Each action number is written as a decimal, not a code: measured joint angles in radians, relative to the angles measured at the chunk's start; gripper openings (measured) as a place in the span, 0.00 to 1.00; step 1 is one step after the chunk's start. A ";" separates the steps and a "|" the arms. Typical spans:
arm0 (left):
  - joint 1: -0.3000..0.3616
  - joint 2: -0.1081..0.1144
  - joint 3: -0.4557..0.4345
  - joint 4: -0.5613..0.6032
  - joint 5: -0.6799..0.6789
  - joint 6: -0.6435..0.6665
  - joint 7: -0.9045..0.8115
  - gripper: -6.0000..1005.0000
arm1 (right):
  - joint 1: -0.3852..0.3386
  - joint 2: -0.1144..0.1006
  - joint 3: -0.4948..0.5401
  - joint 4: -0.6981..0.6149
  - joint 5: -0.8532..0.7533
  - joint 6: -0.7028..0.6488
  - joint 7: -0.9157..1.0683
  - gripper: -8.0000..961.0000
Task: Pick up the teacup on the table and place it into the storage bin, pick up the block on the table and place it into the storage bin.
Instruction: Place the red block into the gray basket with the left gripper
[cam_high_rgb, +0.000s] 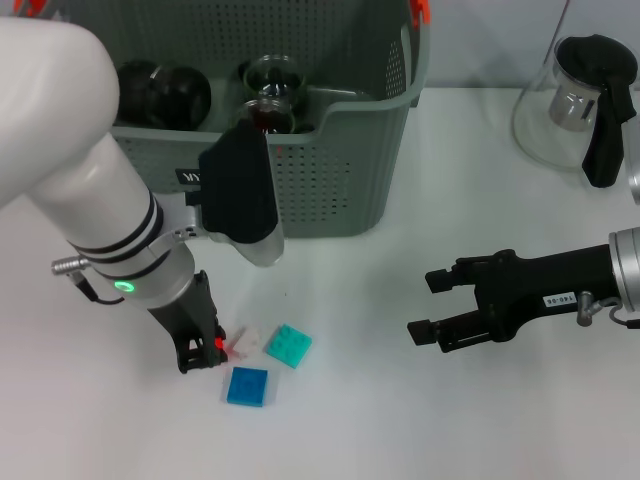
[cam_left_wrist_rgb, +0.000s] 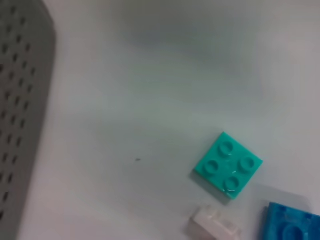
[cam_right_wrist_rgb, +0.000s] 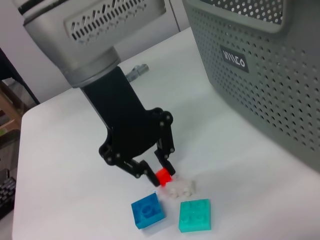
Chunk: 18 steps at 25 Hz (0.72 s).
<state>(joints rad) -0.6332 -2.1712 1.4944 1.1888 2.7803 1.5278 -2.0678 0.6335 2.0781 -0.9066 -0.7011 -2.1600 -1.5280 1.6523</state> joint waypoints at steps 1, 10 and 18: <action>-0.001 0.001 -0.003 0.008 0.006 0.005 -0.006 0.19 | 0.000 0.000 0.000 0.000 0.000 0.000 0.000 0.96; 0.004 0.003 -0.251 0.213 -0.042 0.216 -0.015 0.19 | -0.002 -0.004 0.000 0.000 -0.001 0.002 -0.002 0.96; -0.068 0.019 -0.670 0.381 -0.382 0.386 -0.114 0.20 | -0.001 -0.006 0.000 0.000 0.000 -0.003 -0.002 0.96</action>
<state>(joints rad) -0.7012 -2.1524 0.8248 1.5695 2.3985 1.9141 -2.1822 0.6322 2.0724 -0.9066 -0.7010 -2.1600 -1.5315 1.6505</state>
